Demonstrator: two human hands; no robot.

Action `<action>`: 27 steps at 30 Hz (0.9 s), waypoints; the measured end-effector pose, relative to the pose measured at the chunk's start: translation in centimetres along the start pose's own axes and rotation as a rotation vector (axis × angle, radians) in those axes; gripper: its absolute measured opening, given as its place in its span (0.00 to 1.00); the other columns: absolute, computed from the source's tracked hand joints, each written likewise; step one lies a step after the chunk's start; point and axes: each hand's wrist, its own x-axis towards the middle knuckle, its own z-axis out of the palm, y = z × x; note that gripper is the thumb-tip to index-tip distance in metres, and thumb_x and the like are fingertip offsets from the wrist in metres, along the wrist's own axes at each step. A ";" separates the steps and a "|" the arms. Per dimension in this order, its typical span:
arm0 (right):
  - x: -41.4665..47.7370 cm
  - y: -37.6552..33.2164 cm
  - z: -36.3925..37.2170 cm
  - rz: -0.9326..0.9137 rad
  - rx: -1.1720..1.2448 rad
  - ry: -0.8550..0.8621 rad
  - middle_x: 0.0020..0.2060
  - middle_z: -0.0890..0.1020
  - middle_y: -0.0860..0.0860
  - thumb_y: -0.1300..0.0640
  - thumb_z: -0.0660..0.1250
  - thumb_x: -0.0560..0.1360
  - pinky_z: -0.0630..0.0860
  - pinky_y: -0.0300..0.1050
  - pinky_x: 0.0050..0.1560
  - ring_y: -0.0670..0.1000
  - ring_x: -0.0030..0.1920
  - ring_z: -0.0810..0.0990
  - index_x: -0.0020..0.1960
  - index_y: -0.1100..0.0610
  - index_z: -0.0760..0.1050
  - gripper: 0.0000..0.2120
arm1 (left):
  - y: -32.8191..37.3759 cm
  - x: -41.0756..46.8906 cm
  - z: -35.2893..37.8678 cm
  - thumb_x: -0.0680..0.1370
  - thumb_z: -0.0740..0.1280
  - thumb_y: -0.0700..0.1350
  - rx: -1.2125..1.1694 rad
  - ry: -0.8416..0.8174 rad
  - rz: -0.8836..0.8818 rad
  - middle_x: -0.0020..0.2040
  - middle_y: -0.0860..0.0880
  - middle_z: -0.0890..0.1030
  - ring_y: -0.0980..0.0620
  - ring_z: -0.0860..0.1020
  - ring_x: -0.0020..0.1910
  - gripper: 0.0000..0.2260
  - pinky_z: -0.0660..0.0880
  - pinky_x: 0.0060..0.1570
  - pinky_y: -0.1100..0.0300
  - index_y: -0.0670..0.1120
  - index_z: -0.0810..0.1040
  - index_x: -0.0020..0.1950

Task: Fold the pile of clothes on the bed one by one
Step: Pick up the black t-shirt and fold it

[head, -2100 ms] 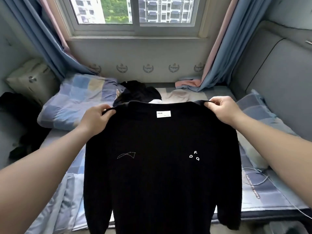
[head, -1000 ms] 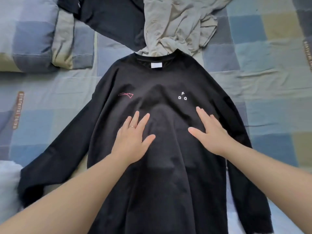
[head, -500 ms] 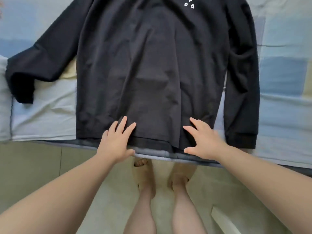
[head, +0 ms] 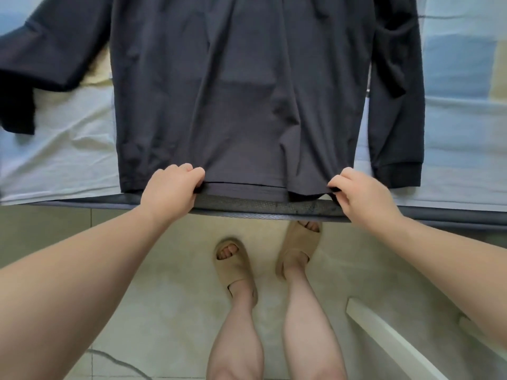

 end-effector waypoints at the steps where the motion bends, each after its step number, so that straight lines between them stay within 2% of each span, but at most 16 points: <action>1: -0.6 0.6 -0.1 0.014 -0.015 -0.007 0.41 0.75 0.53 0.65 0.69 0.73 0.73 0.49 0.30 0.60 0.38 0.76 0.48 0.58 0.80 0.06 | 0.2 -0.2 -0.1 0.74 0.64 0.37 0.031 -0.062 -0.046 0.45 0.49 0.73 0.45 0.69 0.41 0.10 0.66 0.41 0.51 0.50 0.68 0.48; 3: -1.8 1.8 -0.4 0.067 -0.057 -0.058 0.40 0.76 0.53 0.65 0.70 0.74 0.71 0.47 0.31 0.60 0.38 0.76 0.48 0.57 0.82 0.05 | 1.1 -0.4 -0.7 0.77 0.61 0.38 0.112 -0.245 -0.123 0.48 0.50 0.73 0.46 0.69 0.45 0.08 0.65 0.45 0.53 0.51 0.70 0.51; 5: -2.3 2.6 -1.0 0.086 -0.068 -0.097 0.40 0.78 0.53 0.63 0.71 0.75 0.70 0.48 0.34 0.60 0.39 0.76 0.48 0.57 0.83 0.04 | 2.7 -0.2 -1.4 0.80 0.62 0.46 0.170 -0.304 -0.112 0.48 0.51 0.72 0.46 0.71 0.49 0.03 0.65 0.47 0.53 0.51 0.73 0.52; 8: -2.6 3.4 -1.4 0.036 -0.076 -0.098 0.43 0.79 0.54 0.63 0.72 0.73 0.75 0.53 0.40 0.60 0.41 0.76 0.51 0.57 0.82 0.07 | 6.8 0.7 -1.8 0.79 0.65 0.58 0.112 -0.102 0.045 0.49 0.50 0.74 0.45 0.74 0.50 0.12 0.66 0.46 0.52 0.50 0.72 0.51; 9: -2.8 3.7 -1.5 0.051 -0.075 -0.090 0.47 0.79 0.54 0.61 0.73 0.72 0.76 0.55 0.43 0.60 0.44 0.75 0.54 0.56 0.81 0.11 | 8.6 1.2 -1.9 0.78 0.66 0.58 0.079 -0.014 0.117 0.50 0.49 0.75 0.44 0.74 0.49 0.14 0.66 0.44 0.52 0.49 0.72 0.51; 11: -3.3 4.2 -1.6 0.168 -0.015 -0.116 0.60 0.74 0.53 0.56 0.74 0.70 0.76 0.57 0.50 0.60 0.53 0.74 0.67 0.52 0.74 0.25 | 12.5 2.6 -2.1 0.76 0.69 0.58 0.041 0.062 0.222 0.53 0.49 0.75 0.44 0.74 0.49 0.16 0.65 0.43 0.53 0.49 0.72 0.55; 12: -3.4 4.5 -1.6 0.255 0.087 -0.149 0.66 0.70 0.51 0.54 0.73 0.71 0.75 0.57 0.54 0.59 0.58 0.72 0.72 0.50 0.69 0.31 | 14.4 3.4 -2.0 0.76 0.69 0.58 0.020 0.063 0.244 0.55 0.49 0.74 0.44 0.74 0.50 0.18 0.65 0.44 0.53 0.49 0.72 0.58; 14: -3.0 4.6 -1.5 0.419 0.378 -0.144 0.69 0.66 0.50 0.52 0.68 0.72 0.72 0.57 0.62 0.57 0.64 0.69 0.76 0.48 0.63 0.33 | 17.8 5.0 -1.8 0.75 0.70 0.59 -0.023 0.036 0.271 0.60 0.49 0.73 0.45 0.73 0.53 0.21 0.67 0.48 0.52 0.50 0.71 0.62; 17: -1.8 4.9 -1.0 0.593 0.618 0.140 0.67 0.67 0.55 0.53 0.59 0.71 0.68 0.57 0.68 0.59 0.65 0.70 0.73 0.55 0.65 0.30 | 21.8 6.8 -1.0 0.74 0.71 0.59 -0.028 -0.001 0.319 0.62 0.49 0.72 0.45 0.73 0.55 0.24 0.69 0.50 0.52 0.51 0.70 0.65; 19: -1.0 5.3 -0.9 0.678 0.638 0.251 0.66 0.67 0.56 0.54 0.62 0.76 0.69 0.55 0.67 0.57 0.63 0.72 0.72 0.57 0.64 0.25 | 23.5 7.7 -0.5 0.75 0.70 0.57 0.002 -0.021 0.328 0.61 0.49 0.71 0.45 0.71 0.54 0.21 0.67 0.49 0.52 0.51 0.70 0.65; 21: -0.1 6.0 -1.1 0.738 0.635 0.234 0.62 0.69 0.54 0.54 0.67 0.78 0.72 0.51 0.60 0.54 0.55 0.74 0.70 0.56 0.64 0.24 | 24.6 8.2 -0.2 0.79 0.65 0.51 0.024 -0.009 0.326 0.56 0.50 0.73 0.46 0.68 0.49 0.13 0.63 0.45 0.53 0.51 0.71 0.62; 22: 0.4 6.5 -1.1 0.757 0.640 0.205 0.58 0.71 0.52 0.54 0.68 0.77 0.73 0.49 0.57 0.53 0.52 0.73 0.68 0.56 0.67 0.22 | 24.9 8.4 -0.2 0.80 0.62 0.49 0.022 -0.005 0.318 0.54 0.50 0.73 0.46 0.66 0.47 0.09 0.61 0.44 0.54 0.51 0.72 0.59; 25: 1.5 7.8 -1.5 0.779 0.617 0.094 0.36 0.75 0.47 0.57 0.65 0.77 0.73 0.48 0.46 0.55 0.45 0.75 0.51 0.57 0.74 0.05 | 25.3 8.7 -0.4 0.80 0.59 0.46 0.017 -0.041 0.308 0.50 0.51 0.74 0.47 0.63 0.45 0.07 0.59 0.43 0.54 0.51 0.74 0.56; 27: 1.4 8.8 -2.2 0.769 0.579 0.053 0.33 0.74 0.47 0.56 0.64 0.78 0.71 0.48 0.42 0.56 0.44 0.75 0.47 0.57 0.74 0.04 | 25.6 8.6 -0.8 0.78 0.59 0.46 0.043 -0.093 0.316 0.50 0.52 0.75 0.47 0.63 0.45 0.08 0.59 0.43 0.54 0.51 0.74 0.55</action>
